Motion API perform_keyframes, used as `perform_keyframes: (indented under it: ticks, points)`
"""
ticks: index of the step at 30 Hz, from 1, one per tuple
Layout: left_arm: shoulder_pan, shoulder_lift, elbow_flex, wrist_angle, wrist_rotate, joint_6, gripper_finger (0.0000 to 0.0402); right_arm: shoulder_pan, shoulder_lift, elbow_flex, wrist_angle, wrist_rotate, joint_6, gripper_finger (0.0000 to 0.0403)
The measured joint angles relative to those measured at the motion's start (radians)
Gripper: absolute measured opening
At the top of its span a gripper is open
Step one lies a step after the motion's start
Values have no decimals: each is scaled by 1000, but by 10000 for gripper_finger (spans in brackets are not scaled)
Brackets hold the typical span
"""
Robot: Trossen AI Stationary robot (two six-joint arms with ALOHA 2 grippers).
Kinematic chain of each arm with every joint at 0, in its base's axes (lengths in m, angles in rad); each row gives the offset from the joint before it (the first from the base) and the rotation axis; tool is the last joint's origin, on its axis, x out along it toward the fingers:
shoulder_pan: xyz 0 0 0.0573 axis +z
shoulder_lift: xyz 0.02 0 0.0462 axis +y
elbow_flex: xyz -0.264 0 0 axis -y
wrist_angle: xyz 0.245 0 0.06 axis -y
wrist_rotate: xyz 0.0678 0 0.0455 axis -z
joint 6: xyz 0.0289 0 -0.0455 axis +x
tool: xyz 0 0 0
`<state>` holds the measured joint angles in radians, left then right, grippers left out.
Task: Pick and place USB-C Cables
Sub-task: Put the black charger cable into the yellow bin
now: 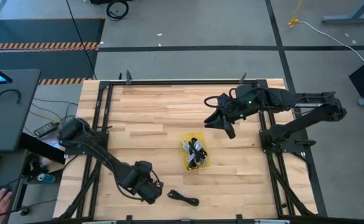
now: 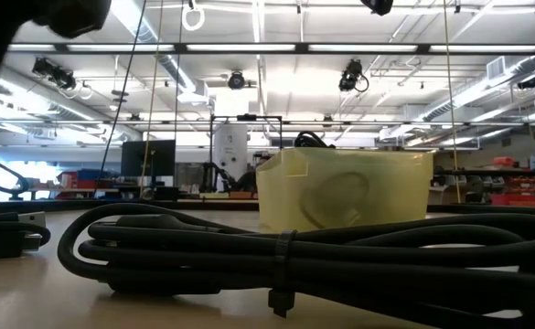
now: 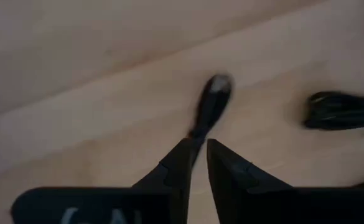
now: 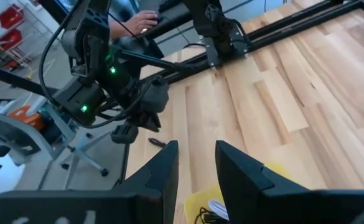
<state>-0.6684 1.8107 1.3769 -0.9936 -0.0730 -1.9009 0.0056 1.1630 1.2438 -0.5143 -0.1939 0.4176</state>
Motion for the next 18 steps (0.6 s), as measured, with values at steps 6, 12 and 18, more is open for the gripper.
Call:
perform_keyframes:
  ticks: [6, 12, 18]
  points:
    - [-22, 46, 0, 78, 60, -41, 81, -24, -9, 0, -24, -26, -22, 111]
    - [-14, 65, 0, 105, 41, -52, 97, -30, -13, 0, -75, -43, -44, 111]
    - [3, 67, 0, 74, -131, -49, 95, -11, 15, -5, -292, 56, 30, 111]
